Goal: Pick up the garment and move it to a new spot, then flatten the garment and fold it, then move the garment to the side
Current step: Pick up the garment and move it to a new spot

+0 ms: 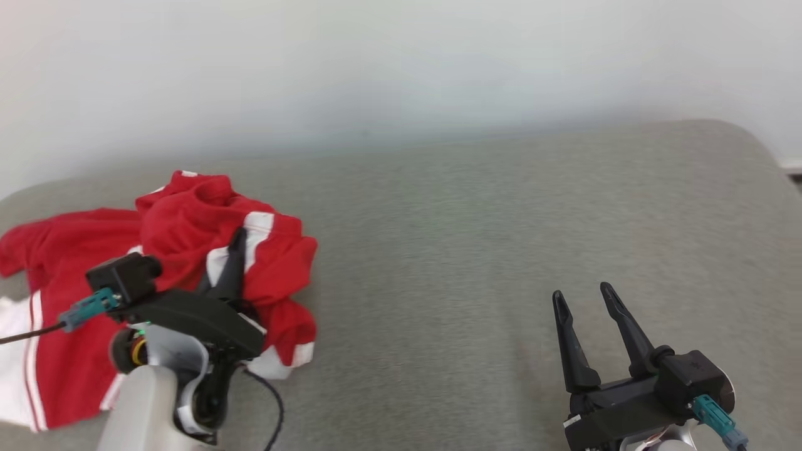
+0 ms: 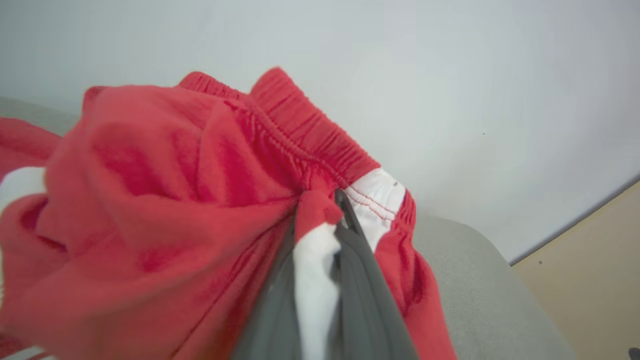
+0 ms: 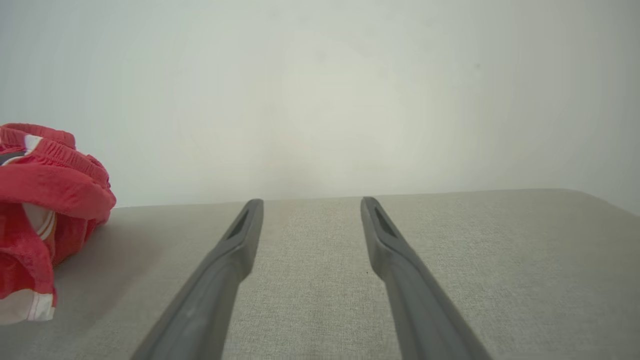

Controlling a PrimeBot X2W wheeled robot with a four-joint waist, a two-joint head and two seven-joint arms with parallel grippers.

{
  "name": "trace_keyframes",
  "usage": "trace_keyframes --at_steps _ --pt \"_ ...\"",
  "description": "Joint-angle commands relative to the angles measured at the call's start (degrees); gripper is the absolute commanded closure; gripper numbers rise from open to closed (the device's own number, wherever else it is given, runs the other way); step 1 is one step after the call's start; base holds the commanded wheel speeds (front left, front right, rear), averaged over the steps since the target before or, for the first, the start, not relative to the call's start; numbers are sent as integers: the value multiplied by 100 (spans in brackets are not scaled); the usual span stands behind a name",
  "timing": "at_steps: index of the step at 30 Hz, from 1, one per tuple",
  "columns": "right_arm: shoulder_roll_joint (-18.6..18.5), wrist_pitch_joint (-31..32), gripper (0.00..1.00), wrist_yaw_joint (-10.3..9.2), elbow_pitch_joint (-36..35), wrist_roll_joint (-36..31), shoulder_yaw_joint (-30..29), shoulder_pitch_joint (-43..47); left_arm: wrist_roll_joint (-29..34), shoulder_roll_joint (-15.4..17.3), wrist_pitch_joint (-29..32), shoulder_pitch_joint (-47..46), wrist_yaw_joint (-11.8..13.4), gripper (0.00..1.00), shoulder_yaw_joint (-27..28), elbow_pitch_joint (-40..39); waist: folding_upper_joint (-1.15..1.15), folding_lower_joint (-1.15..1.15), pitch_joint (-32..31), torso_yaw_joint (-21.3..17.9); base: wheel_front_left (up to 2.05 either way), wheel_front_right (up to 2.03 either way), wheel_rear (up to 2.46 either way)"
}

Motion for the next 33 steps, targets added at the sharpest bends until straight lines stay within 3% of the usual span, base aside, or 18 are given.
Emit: trace_keyframes --at_steps 1,9,18,27,33 --pt "-29 -7 0 2 -12 -4 -9 58 -250 -23 -85 -37 97 100 -225 -119 0 1 -214 -759 0 0 0" --pt "-12 -7 0 2 -21 5 -70 -32 -786 -17 -481 -522 534 100 -1259 -14 0 1 -78 -1487 0 0 0" --pt "13 -7 0 2 -34 12 -66 -102 -1274 -15 -982 -1170 690 100 -2037 435 0 1 34 -1916 0 0 0" --pt "74 -7 0 2 -82 38 -120 -175 -1573 -16 -1315 -1411 780 100 -2725 1305 0 1 276 -2002 0 0 0" --pt "100 -7 0 2 -113 30 -169 -274 -1301 -4 -1575 -1491 796 100 -3008 2001 0 1 479 -1859 0 0 0"
